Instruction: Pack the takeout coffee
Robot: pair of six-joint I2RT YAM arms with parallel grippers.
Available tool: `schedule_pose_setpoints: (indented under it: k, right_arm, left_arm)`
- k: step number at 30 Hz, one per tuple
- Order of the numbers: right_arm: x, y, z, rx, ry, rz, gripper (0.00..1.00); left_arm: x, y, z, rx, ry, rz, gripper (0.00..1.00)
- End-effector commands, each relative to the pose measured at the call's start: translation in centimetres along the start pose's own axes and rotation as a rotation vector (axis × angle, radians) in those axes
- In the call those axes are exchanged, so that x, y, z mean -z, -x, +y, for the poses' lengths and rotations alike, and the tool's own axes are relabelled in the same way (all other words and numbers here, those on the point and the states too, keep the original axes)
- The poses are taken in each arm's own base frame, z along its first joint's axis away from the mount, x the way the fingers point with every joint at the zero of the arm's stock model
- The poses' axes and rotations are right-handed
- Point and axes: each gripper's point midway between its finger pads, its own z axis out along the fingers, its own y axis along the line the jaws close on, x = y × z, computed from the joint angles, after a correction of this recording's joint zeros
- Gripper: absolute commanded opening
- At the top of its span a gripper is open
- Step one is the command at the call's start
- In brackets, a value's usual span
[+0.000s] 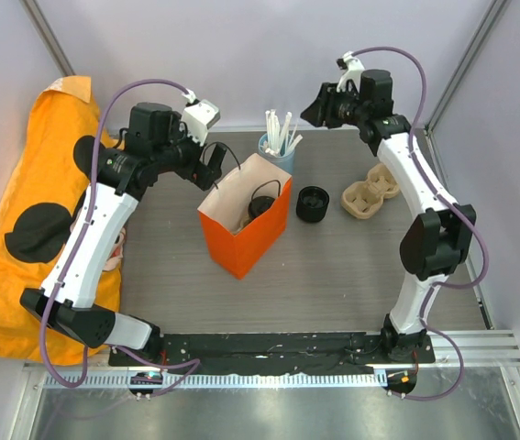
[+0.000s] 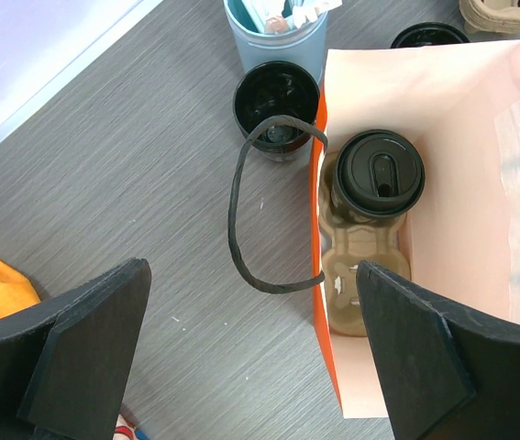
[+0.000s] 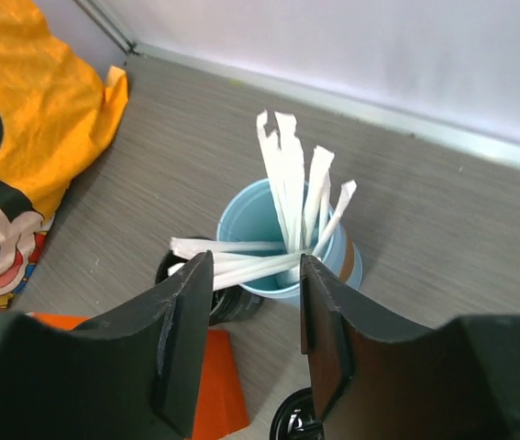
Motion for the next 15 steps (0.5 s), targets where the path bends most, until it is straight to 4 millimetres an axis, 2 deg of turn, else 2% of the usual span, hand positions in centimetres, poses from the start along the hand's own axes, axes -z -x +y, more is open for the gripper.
schedule_pose_setpoints:
  k: [1, 9, 15]
  right_arm:
    - [-2.5, -2.5, -1.9, -0.027, -0.018, 0.030, 0.49]
    - [-5.4, -6.4, -3.9, -0.100, -0.014, 0.101, 0.49]
    - [-6.2, -8.0, -3.8, -0.114, -0.002, 0.128, 0.45]
  left_arm:
    - [1.1, 1.6, 0.0, 0.005, -0.003, -0.054, 1.00]
    - [0.8, 1.4, 0.1, 0.004, -0.002, -0.045, 1.00]
    - [0.5, 1.2, 0.1, 0.006, -0.004, -0.035, 1.00]
